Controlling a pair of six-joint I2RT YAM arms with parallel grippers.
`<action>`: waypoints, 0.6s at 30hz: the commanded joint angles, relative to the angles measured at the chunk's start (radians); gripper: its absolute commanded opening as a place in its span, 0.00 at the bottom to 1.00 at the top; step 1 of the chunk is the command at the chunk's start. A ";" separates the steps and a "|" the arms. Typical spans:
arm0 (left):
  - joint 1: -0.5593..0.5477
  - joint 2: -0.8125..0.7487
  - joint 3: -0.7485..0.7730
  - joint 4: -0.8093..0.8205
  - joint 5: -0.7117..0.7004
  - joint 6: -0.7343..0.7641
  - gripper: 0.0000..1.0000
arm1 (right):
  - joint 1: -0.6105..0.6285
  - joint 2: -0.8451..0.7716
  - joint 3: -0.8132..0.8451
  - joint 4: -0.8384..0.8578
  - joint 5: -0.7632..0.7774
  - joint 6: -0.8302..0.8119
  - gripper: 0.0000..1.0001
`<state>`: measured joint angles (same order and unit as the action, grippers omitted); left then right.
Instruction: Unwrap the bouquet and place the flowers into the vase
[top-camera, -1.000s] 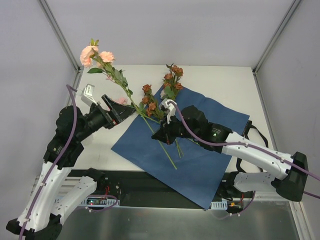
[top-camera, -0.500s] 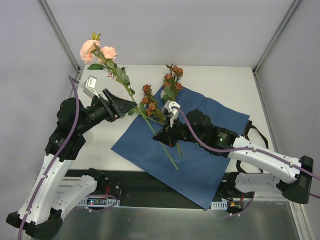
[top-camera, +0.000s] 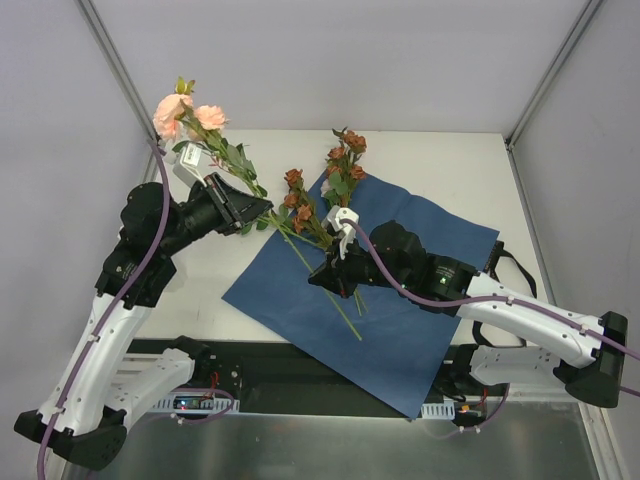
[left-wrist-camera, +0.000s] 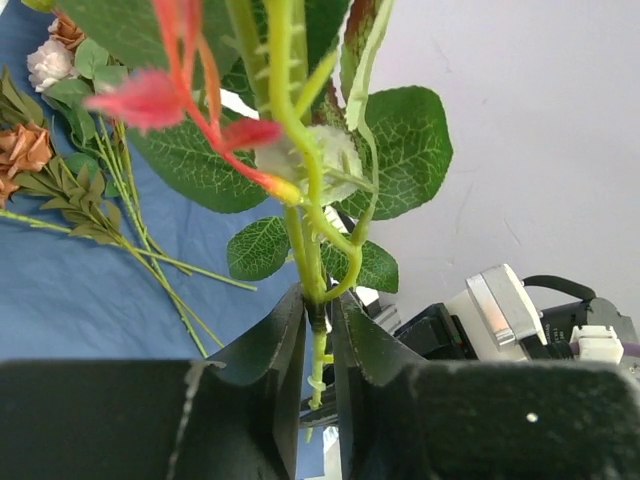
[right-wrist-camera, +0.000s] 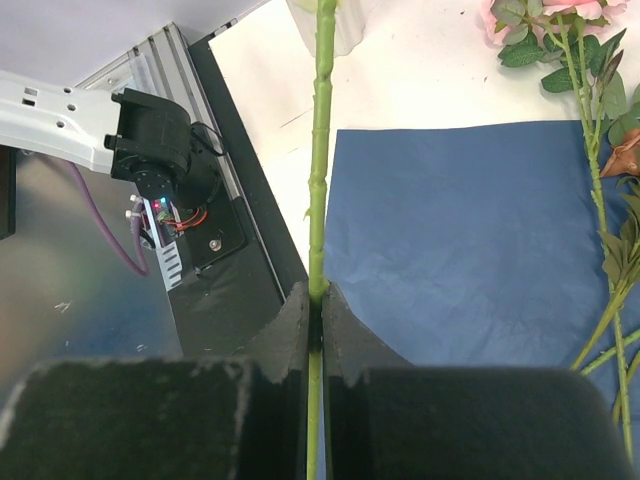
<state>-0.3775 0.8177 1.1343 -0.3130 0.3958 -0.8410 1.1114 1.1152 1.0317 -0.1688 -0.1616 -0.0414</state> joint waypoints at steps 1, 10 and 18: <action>0.008 -0.005 0.032 0.034 0.025 0.051 0.05 | 0.007 -0.034 0.030 0.022 -0.009 -0.026 0.00; 0.008 -0.045 0.149 -0.145 -0.119 0.275 0.00 | 0.010 -0.025 0.074 -0.103 0.118 0.003 0.61; 0.008 0.018 0.568 -0.395 -0.538 0.598 0.00 | -0.004 -0.153 0.005 -0.216 0.298 0.014 0.76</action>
<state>-0.3775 0.8192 1.4879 -0.6067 0.1196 -0.4747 1.1149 1.0534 1.0527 -0.3229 0.0288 -0.0341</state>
